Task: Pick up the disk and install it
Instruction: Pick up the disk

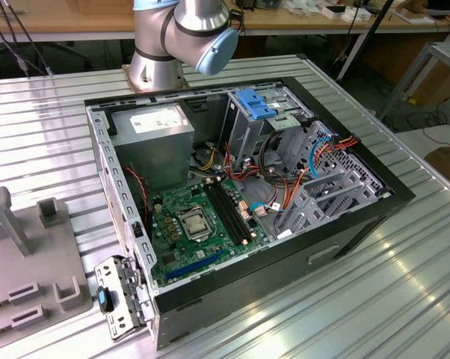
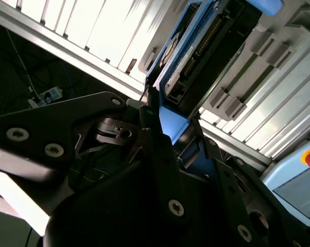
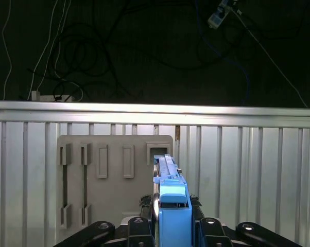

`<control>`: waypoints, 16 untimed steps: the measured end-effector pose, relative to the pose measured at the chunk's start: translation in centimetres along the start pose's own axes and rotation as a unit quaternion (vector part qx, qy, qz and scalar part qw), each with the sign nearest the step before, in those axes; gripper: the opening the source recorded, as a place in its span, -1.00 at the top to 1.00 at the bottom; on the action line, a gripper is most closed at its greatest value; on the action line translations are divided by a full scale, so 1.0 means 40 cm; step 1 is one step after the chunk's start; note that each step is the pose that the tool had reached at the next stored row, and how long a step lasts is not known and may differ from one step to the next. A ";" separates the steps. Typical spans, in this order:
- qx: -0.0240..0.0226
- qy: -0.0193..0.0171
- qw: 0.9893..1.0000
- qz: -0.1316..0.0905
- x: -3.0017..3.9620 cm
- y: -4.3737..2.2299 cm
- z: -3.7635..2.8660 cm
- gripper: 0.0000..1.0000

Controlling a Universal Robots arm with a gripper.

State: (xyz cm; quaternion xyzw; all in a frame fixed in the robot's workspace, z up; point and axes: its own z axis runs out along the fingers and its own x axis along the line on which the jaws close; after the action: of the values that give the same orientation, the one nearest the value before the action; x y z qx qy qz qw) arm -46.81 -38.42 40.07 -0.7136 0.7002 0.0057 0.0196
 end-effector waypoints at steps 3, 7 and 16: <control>0.000 0.000 1.000 0.000 0.000 0.000 -0.001 0.26; 0.000 0.000 1.000 0.000 0.000 0.000 -0.003 0.26; 0.000 0.000 1.000 0.000 -0.001 0.000 -0.022 0.26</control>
State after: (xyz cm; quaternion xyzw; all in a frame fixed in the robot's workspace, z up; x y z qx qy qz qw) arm -46.81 -38.42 40.97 -0.7136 0.7002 0.0056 0.0197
